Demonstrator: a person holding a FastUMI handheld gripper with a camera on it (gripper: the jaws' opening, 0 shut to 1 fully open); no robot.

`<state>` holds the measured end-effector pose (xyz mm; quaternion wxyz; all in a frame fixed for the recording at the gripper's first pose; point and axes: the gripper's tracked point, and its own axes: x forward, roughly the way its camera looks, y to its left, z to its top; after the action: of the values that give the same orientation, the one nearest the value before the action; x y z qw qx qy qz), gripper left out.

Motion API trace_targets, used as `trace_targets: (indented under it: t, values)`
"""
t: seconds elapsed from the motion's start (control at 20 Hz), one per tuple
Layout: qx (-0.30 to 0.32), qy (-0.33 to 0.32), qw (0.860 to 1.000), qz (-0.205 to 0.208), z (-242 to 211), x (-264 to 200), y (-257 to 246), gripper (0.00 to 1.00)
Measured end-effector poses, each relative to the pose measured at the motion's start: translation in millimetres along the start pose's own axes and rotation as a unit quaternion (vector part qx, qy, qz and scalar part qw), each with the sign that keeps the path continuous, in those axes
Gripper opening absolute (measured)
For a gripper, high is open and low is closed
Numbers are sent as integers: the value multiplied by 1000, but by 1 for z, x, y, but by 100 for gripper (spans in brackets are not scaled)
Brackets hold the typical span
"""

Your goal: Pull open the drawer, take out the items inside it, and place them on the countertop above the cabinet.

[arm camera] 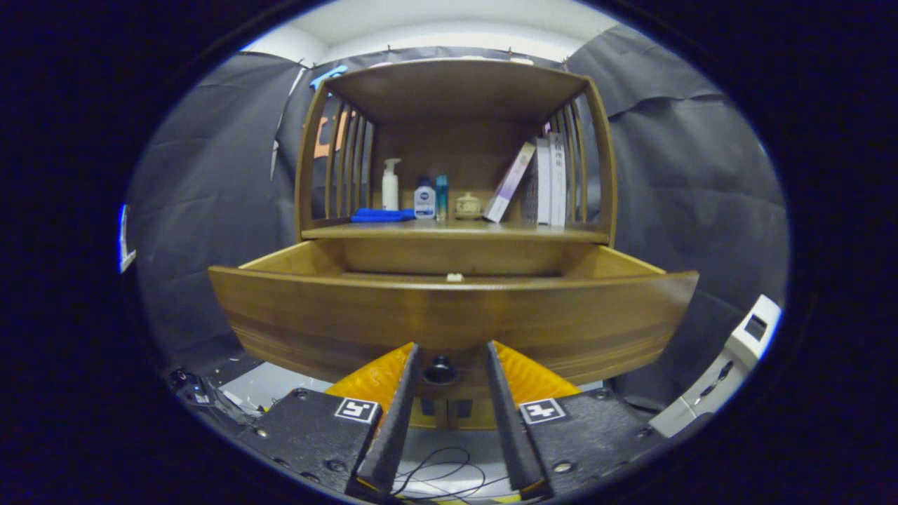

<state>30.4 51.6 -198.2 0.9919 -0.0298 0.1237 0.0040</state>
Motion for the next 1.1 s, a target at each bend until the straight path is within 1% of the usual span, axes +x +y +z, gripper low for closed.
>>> trace_targets:
  t: [0.25,0.3,0.45,0.55,0.7,0.75,0.95,1.1]
  values:
    - [3,-61,998,22,64,-18,3,90]
    - [3,-72,997,20,77,-17,0,95]
    - [3,-98,995,10,119,-8,-8,99]
    - [6,-110,994,7,146,2,-12,99]
    - [14,-105,994,2,181,21,-16,99]
    - [10,-92,996,-3,188,29,-18,99]
    - [13,-54,998,18,210,69,-3,99]
    - [5,22,999,27,196,108,6,99]
